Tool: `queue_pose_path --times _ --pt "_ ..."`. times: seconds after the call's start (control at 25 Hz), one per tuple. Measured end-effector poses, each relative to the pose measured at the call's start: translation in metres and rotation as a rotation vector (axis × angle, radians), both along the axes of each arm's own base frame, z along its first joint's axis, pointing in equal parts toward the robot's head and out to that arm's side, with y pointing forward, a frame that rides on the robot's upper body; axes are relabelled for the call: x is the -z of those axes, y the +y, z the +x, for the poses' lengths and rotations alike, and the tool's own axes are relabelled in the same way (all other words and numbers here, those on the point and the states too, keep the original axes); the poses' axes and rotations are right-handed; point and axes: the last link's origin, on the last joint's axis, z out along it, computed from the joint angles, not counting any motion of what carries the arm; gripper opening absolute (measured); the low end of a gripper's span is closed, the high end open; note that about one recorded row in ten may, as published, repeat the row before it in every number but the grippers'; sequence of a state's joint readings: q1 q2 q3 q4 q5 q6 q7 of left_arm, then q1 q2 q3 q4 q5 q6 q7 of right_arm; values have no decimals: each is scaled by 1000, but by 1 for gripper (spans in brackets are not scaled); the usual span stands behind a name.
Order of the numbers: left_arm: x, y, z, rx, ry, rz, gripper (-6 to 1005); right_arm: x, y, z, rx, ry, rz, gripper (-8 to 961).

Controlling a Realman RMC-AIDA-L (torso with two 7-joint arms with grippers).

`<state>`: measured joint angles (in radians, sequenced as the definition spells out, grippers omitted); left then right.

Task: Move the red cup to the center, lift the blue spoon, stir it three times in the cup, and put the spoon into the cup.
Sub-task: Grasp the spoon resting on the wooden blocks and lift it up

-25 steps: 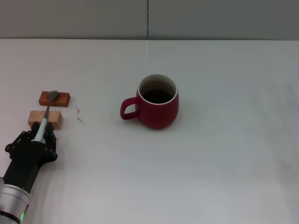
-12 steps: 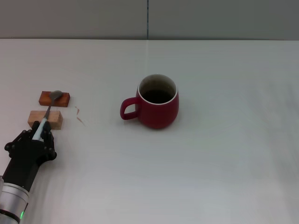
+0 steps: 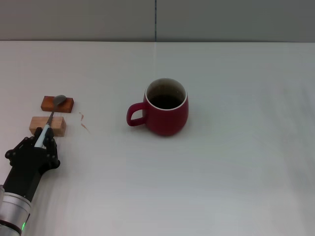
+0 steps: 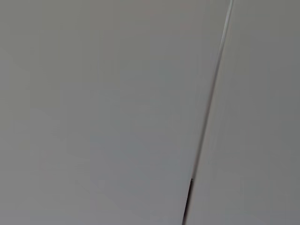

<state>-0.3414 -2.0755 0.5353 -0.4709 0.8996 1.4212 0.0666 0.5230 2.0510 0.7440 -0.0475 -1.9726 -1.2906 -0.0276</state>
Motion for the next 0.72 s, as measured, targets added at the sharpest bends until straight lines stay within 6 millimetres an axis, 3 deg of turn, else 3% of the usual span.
queue_pose_path --times 0.72 --pt "-1 0 -1 -9 -12 11 179 0 1 0 -1 0 0 721"
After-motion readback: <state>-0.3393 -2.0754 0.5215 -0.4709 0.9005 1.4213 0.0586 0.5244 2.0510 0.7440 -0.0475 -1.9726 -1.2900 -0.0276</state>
